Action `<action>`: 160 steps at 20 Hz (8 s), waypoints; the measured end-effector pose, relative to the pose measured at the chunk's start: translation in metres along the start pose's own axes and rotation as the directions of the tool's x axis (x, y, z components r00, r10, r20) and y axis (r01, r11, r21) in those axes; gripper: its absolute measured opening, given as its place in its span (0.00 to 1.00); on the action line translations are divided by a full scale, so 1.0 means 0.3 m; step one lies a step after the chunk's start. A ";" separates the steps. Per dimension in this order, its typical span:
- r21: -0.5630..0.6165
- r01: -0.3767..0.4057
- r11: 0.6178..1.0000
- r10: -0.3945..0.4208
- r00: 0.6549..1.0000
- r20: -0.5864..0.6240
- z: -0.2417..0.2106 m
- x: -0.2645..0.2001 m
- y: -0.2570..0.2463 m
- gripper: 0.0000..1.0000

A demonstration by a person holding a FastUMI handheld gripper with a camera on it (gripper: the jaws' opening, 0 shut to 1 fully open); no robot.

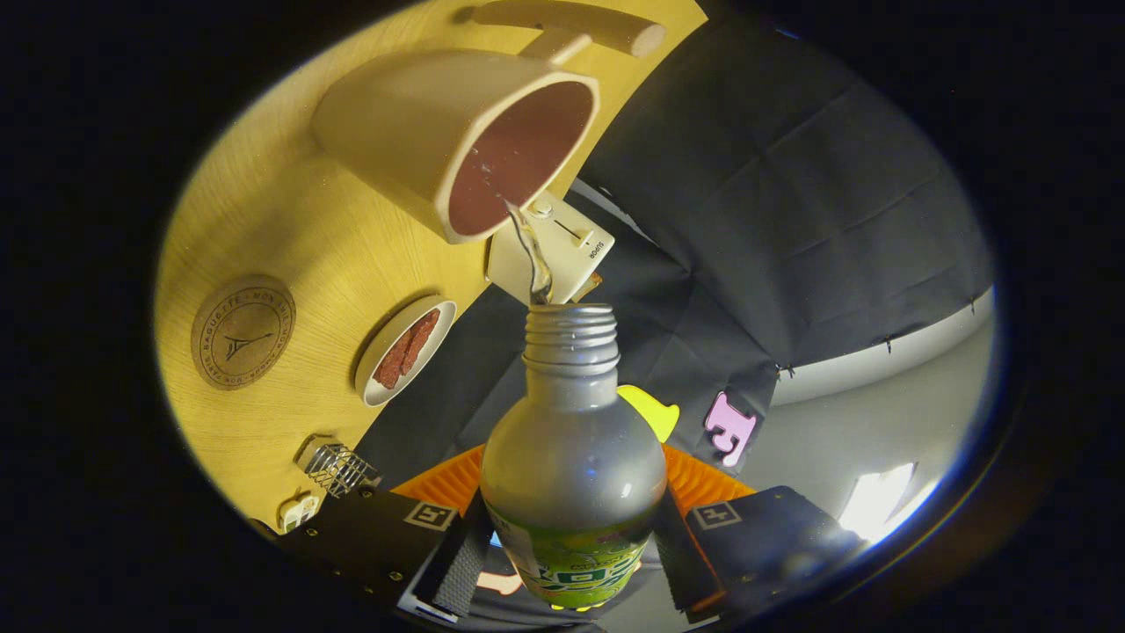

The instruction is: Take the bottle from table, then pour the juice into the cup, finally place the bottle on the coaster

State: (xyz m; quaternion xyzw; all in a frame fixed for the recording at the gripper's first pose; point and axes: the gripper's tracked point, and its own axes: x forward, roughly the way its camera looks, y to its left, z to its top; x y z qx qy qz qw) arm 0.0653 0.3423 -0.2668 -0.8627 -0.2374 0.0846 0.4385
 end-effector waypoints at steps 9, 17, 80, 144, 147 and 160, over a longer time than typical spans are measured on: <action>-0.117 -0.014 0.993 0.019 0.999 0.048 0.088 0.033 0.002 0.81; -0.181 0.007 0.984 0.006 0.998 0.068 0.105 0.057 -0.020 0.81; 0.962 -0.102 0.255 0.417 0.909 -0.014 -0.117 -0.011 0.248 0.82; 0.767 0.280 -0.577 0.213 0.958 -0.190 -0.603 -0.112 -0.073 0.96; 0.743 0.367 -0.560 0.257 0.929 -0.265 -0.797 -0.178 -0.129 0.96; 0.735 0.438 -0.517 0.311 0.897 -0.316 -1.071 -0.374 -0.202 0.95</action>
